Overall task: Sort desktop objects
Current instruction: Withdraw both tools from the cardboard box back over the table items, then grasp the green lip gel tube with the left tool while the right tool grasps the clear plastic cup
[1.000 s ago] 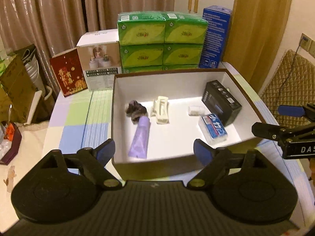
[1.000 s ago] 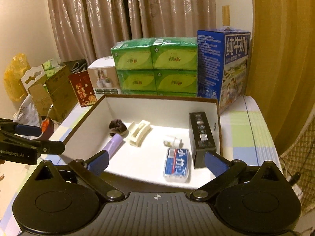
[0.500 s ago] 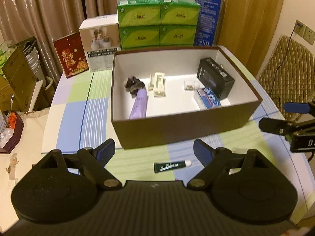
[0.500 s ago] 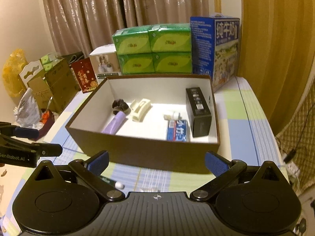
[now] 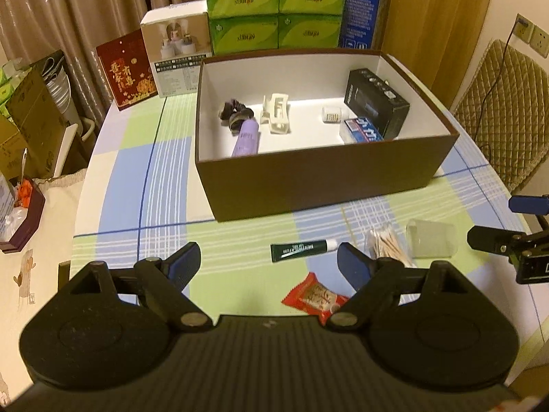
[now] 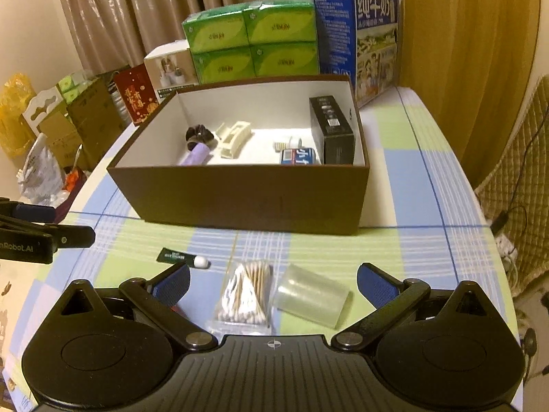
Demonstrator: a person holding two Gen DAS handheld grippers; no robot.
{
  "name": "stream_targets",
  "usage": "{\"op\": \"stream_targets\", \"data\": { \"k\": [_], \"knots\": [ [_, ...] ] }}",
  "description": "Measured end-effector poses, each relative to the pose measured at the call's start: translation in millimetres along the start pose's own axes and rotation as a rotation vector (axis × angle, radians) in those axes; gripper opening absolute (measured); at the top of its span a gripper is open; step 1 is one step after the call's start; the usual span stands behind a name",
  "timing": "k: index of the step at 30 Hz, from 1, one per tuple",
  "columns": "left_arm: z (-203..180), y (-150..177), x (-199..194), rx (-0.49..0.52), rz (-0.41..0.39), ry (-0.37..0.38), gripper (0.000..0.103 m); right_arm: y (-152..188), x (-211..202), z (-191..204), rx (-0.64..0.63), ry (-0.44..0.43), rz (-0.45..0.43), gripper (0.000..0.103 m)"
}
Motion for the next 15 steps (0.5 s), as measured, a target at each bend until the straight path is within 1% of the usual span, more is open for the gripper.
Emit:
{"op": "stream_targets", "data": {
  "k": [15],
  "knots": [
    [-12, 18, 14, 0.023, 0.06, 0.011, 0.084, 11, 8, -1, 0.027, -0.002, 0.053, 0.101]
  ]
}}
Point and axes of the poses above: each gripper's, at about its wrist camera, not at the fingertips, and x roughly the way its jaws point, z to its left, y to its underside, the point moved 2 cm from there along x, roughly the way its jaws point, and after that the axes turned 1 degree about z, right-handed, at the moved point
